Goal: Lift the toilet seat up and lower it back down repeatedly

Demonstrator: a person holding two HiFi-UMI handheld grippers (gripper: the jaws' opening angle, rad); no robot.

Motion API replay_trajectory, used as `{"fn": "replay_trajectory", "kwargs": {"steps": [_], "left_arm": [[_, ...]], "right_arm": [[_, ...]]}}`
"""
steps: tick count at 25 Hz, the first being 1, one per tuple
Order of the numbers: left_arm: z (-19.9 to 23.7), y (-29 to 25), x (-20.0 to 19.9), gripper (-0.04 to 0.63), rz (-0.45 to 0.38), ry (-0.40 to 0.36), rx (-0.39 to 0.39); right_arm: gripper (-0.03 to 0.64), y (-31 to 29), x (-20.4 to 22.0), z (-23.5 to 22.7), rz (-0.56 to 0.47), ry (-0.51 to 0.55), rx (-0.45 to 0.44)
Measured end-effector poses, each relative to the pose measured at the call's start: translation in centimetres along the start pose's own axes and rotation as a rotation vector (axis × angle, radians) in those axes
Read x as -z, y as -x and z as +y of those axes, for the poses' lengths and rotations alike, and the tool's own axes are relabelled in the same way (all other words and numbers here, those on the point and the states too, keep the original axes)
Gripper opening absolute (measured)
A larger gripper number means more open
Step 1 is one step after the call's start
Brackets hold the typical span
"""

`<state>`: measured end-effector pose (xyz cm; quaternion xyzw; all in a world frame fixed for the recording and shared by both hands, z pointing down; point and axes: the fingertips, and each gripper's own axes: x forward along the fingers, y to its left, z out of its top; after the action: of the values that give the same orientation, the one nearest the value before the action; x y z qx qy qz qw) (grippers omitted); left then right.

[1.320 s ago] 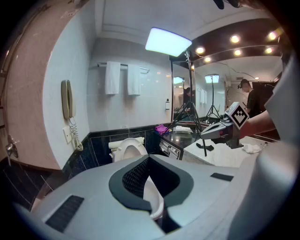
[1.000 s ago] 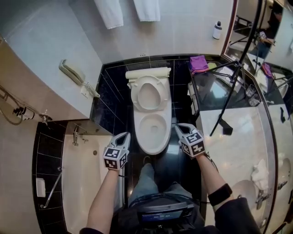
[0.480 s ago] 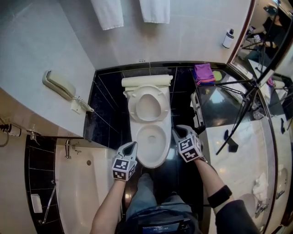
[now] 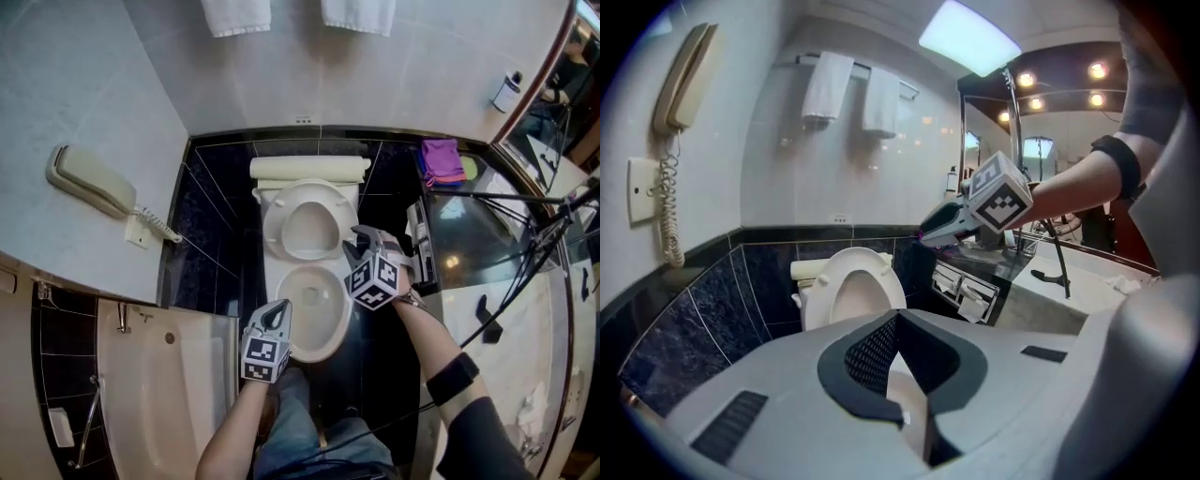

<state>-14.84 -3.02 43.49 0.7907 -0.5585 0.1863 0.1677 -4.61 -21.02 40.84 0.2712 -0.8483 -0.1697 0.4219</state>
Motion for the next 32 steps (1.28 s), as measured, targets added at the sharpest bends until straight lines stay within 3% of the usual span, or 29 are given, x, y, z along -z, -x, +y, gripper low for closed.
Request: {"fn": "replay_trajectory", "kwargs": {"steps": [4, 16, 21, 24, 32], "left_arm": [[1.4, -3.3, 0.1, -0.008, 0.005, 0.010, 0.014], [6.6, -12.2, 1.7, -0.009, 0.013, -0.004, 0.048], [7.1, -13.6, 3.2, -0.009, 0.029, 0.012, 0.059], [7.5, -14.0, 3.8, -0.008, 0.037, 0.019, 0.058], [8.0, -14.2, 4.2, -0.008, 0.042, 0.036, 0.045]], "right_arm": [[0.155, -5.5, -1.1, -2.0, 0.026, 0.109, 0.021], [0.155, -18.1, -3.1, -5.7, 0.063, 0.254, 0.057], [0.156, -21.1, -3.0, -6.2, 0.072, 0.308, 0.035], [0.117, -22.4, -2.5, -5.9, 0.095, 0.340, 0.011], [0.098, -22.4, -2.5, -5.6, 0.107, 0.344, 0.007]]}}
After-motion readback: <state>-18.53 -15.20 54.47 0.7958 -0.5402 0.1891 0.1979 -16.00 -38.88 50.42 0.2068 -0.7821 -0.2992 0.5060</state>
